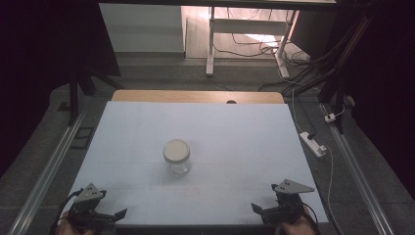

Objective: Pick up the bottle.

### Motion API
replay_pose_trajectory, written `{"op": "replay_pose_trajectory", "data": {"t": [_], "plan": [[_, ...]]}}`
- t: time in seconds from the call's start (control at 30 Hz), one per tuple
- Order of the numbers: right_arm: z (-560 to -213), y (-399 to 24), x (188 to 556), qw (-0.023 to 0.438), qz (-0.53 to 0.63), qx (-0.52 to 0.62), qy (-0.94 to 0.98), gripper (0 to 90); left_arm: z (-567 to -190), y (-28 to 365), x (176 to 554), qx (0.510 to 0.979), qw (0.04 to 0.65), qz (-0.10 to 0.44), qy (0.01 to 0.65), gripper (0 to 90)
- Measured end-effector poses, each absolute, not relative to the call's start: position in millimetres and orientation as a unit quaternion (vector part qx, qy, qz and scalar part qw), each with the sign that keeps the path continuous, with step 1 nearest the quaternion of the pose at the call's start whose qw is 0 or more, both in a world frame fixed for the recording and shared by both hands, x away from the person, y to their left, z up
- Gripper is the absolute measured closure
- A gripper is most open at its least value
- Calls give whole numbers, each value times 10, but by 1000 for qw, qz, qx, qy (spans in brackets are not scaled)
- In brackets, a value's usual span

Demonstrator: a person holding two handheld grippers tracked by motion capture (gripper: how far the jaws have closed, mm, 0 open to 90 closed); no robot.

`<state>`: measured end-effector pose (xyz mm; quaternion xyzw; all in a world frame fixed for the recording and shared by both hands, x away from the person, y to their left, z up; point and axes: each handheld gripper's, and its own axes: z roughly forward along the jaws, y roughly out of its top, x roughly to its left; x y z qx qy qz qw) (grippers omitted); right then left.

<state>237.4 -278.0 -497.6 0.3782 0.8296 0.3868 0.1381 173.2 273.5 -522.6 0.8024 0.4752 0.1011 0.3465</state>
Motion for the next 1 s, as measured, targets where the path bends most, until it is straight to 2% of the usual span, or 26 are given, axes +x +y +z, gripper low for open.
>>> {"op": "replay_pose_trajectory", "data": {"t": [0.5, 0.83, 1.0], "plan": [[-4978, -2772, 2378, 139, 385, 379, 830, 0, -5148, 2677, 1803, 806, 370, 118, 447, 0], [-4979, -2770, 2378, 138, 383, 378, 831, 0, -5175, 2645, 1890, 814, 382, 95, 427, 0], [-4982, -2761, 2379, 139, 381, 377, 833, 0, -5174, 2580, 1951, 823, 377, 104, 411, 0]]}}
